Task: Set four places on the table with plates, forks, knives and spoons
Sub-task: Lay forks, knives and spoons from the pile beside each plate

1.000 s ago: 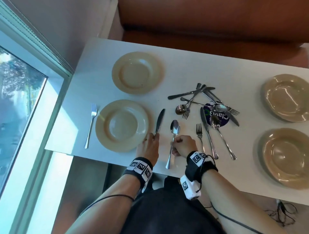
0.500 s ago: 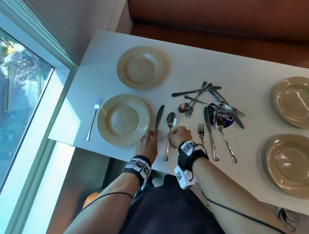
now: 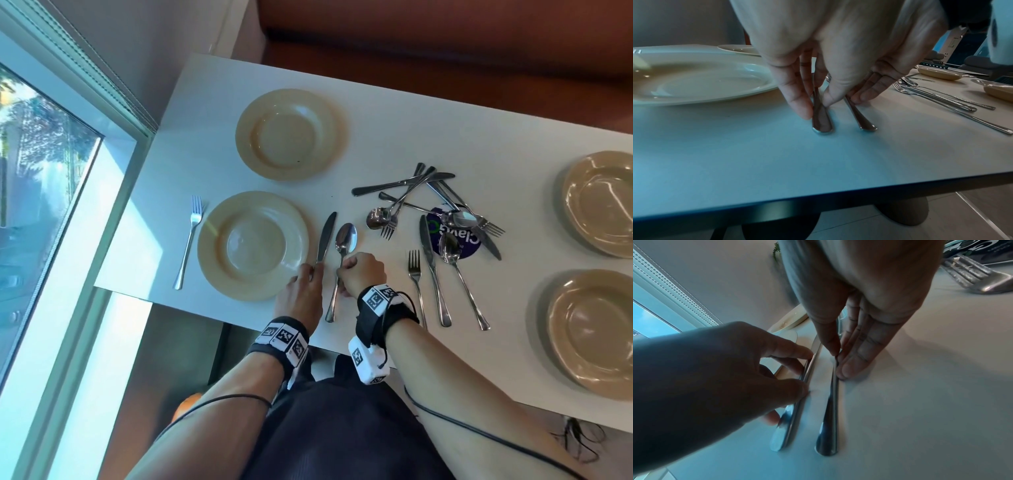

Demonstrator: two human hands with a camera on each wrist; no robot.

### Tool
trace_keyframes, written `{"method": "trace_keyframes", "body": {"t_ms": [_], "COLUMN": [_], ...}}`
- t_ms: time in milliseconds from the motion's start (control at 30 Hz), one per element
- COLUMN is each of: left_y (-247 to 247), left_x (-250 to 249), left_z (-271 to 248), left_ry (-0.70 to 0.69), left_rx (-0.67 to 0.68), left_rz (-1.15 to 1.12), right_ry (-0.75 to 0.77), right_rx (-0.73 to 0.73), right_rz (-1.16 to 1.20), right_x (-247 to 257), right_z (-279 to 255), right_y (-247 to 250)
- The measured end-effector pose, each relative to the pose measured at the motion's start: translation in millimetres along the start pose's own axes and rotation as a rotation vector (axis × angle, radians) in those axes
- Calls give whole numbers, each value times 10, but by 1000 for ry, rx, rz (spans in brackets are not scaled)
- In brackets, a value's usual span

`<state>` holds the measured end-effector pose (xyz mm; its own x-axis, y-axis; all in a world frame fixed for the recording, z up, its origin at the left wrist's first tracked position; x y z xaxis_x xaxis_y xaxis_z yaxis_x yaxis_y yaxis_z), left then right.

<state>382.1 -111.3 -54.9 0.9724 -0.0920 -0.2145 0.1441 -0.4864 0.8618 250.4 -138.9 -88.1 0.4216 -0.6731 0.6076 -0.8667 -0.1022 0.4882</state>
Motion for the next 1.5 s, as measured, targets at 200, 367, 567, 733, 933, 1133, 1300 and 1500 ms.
{"method": "trace_keyframes", "body": {"t_ms": [200,367,567,733,933,1133,1300,1500], "left_y": [28,29,12,-1,-15,-9,54,311], "left_x": [5,2,9,11,-15,-18,-22,35], "left_z": [0,-13,-10,-11,-15,-9,-33,22], "left_ry": [-2,-7,-14,-25,-47,-47,-71,-33], "left_rx": [15,15,14,15,7,-16,-81,-176], "left_rz": [10,33,54,44,43,33,-6,-172], "right_ry": [-12,-27,-27,-15,-9,-6,-7,-14], "right_rx": [-6,-20,-32,-31,-36,-19,0,124], "right_rz": [6,1,-8,-14,-38,-21,36,108], "right_x": [-25,-41,-68,-72,-72,-97,-106,-292], "right_z": [25,17,23,17,-16,-19,-67,-444], "right_y": [-19,-6,12,12,59,98,210,731]}}
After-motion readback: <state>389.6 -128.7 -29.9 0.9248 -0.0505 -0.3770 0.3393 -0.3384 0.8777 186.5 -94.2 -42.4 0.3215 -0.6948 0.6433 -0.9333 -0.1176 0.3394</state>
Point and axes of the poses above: each hand's wrist, its own z-axis towards the middle knuckle, its own y-axis out of the back of the hand, x = y × z, the point moved 2 cm from there along z, towards the middle knuckle, and after that the axes turned 4 degrees about y, right-handed, at the moved point
